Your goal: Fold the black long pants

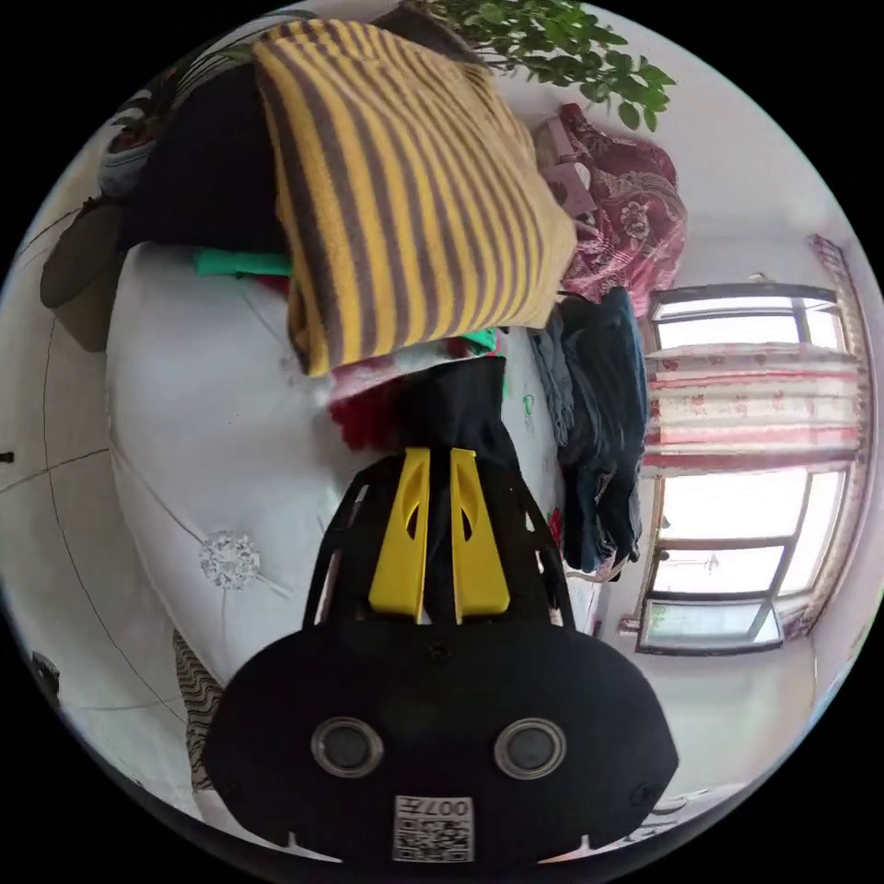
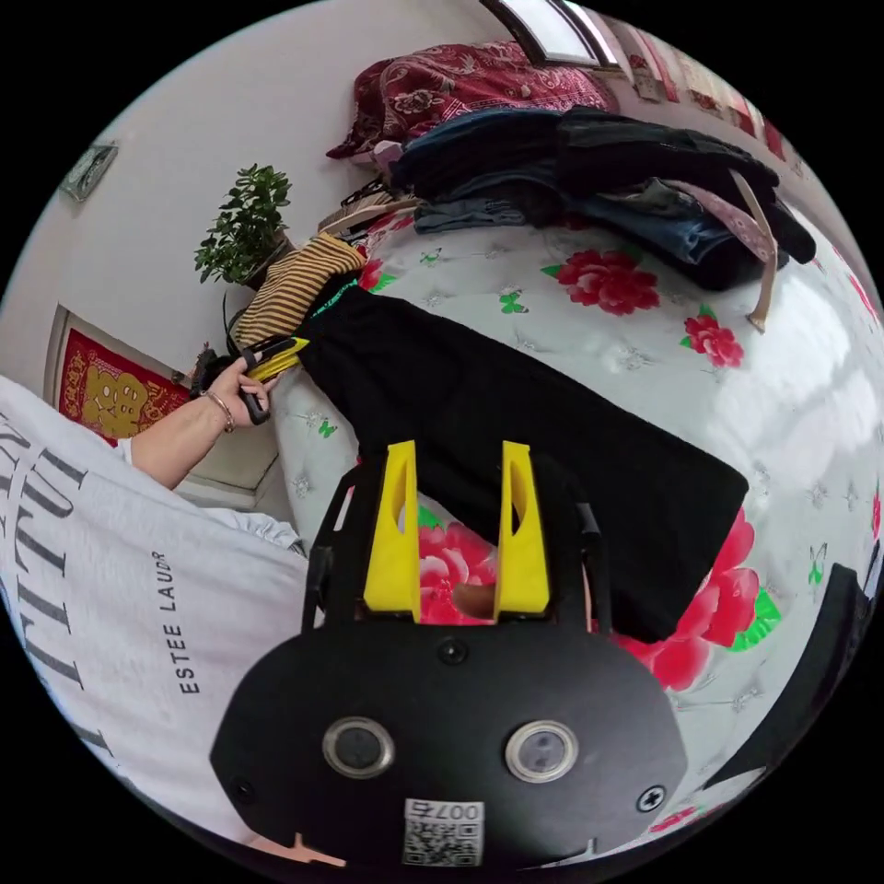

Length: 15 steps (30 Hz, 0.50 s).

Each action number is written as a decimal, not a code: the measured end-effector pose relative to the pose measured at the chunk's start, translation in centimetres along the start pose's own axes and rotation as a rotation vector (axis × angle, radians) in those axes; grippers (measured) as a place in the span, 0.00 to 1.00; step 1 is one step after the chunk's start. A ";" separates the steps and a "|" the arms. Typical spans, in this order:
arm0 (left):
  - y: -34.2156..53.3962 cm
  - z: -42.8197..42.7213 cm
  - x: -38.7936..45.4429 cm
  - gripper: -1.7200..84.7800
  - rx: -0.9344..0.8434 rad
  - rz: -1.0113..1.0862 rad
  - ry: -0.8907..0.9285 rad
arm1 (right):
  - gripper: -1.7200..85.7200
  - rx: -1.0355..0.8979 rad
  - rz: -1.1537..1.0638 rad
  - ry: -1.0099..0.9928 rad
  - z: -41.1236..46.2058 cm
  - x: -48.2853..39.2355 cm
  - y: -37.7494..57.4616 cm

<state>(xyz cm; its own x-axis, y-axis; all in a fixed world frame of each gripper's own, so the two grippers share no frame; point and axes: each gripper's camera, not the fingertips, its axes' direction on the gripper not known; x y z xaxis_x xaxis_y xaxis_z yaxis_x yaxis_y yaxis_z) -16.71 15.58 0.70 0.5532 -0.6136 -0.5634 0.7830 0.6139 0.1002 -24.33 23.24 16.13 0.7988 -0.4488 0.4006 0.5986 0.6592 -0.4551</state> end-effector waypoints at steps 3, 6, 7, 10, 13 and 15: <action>1.3 0.1 8.3 0.06 -0.056 0.310 0.101 | 0.15 0.041 0.148 -0.012 -1.6 2.9 2.7; 5.4 2.0 18.9 0.06 -0.187 0.685 0.202 | 0.14 0.122 0.292 -0.016 -3.6 5.6 5.9; 8.1 3.3 22.9 0.06 -0.248 0.836 0.246 | 0.14 0.146 0.334 -0.012 -4.4 6.5 7.1; 16.9 7.9 30.5 0.07 -0.428 1.136 0.354 | 0.14 0.196 0.422 0.010 -6.5 8.7 9.8; 26.3 14.8 33.7 0.08 -0.664 1.251 0.406 | 0.14 0.258 0.533 0.010 -8.2 11.2 13.0; 31.4 19.0 33.6 0.08 -0.799 1.260 0.368 | 0.14 0.283 0.594 -0.002 -8.9 12.8 14.9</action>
<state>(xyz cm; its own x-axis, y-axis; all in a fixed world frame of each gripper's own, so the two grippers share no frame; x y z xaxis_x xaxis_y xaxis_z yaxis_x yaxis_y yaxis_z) 31.90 4.78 0.51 0.5260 0.5714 -0.6300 -0.5435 0.7955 0.2678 -4.68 21.99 7.41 0.9882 0.0413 0.1476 0.0168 0.9279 -0.3723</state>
